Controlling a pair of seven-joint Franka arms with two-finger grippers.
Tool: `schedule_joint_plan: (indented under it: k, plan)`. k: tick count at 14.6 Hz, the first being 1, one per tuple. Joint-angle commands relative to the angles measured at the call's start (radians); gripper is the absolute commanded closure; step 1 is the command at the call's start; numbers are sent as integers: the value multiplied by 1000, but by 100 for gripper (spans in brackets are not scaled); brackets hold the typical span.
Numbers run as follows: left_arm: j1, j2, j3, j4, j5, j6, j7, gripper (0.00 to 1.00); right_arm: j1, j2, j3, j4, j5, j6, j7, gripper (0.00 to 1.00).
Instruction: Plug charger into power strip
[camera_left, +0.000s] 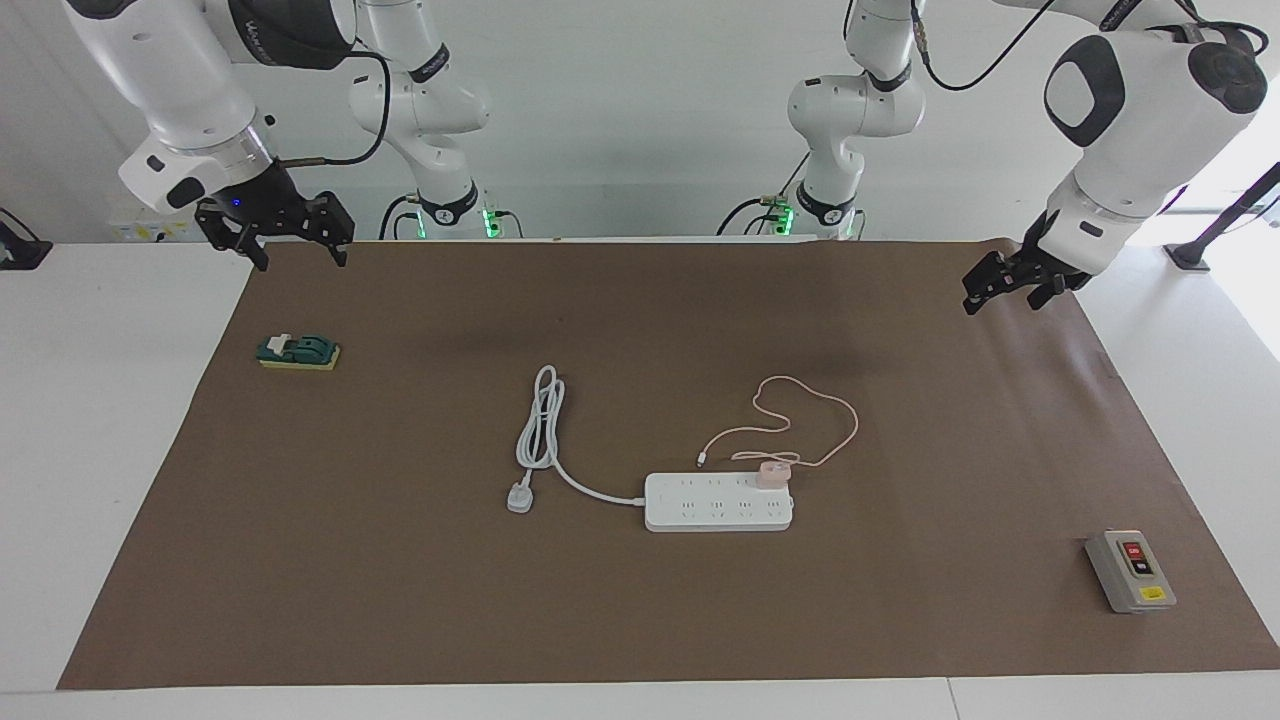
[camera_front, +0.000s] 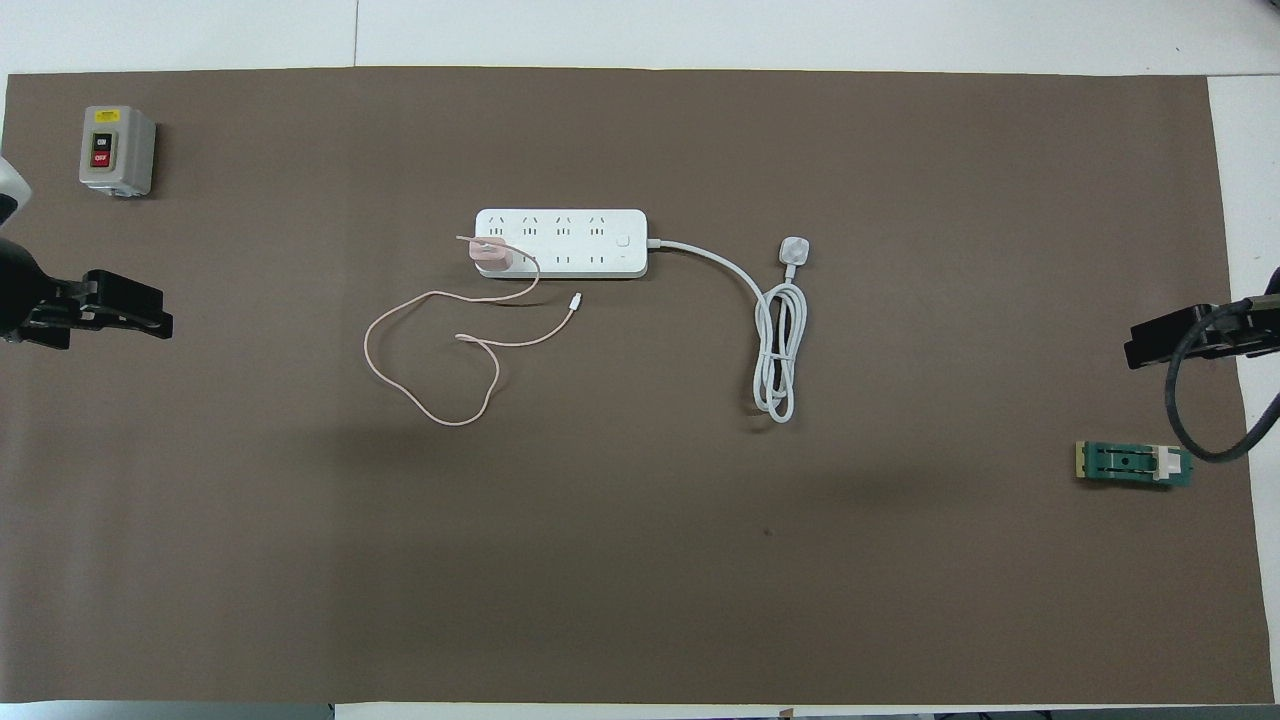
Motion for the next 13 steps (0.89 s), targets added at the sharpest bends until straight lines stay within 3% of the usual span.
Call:
schedule_joint_plan:
  k: [1, 9, 13]
  plan:
    - [-45, -16, 9, -40, 22, 20, -15, 0, -11, -23, 8, -23, -20, 5, -21, 0]
    - [-68, 60, 6, 76, 22, -57, -13, 0, -11, -23, 8, -23, -20, 5, -21, 0]
    - [-68, 61, 6, 78, 25, 12, -18, 0, -11, -23, 8, -23, -20, 5, -21, 0]
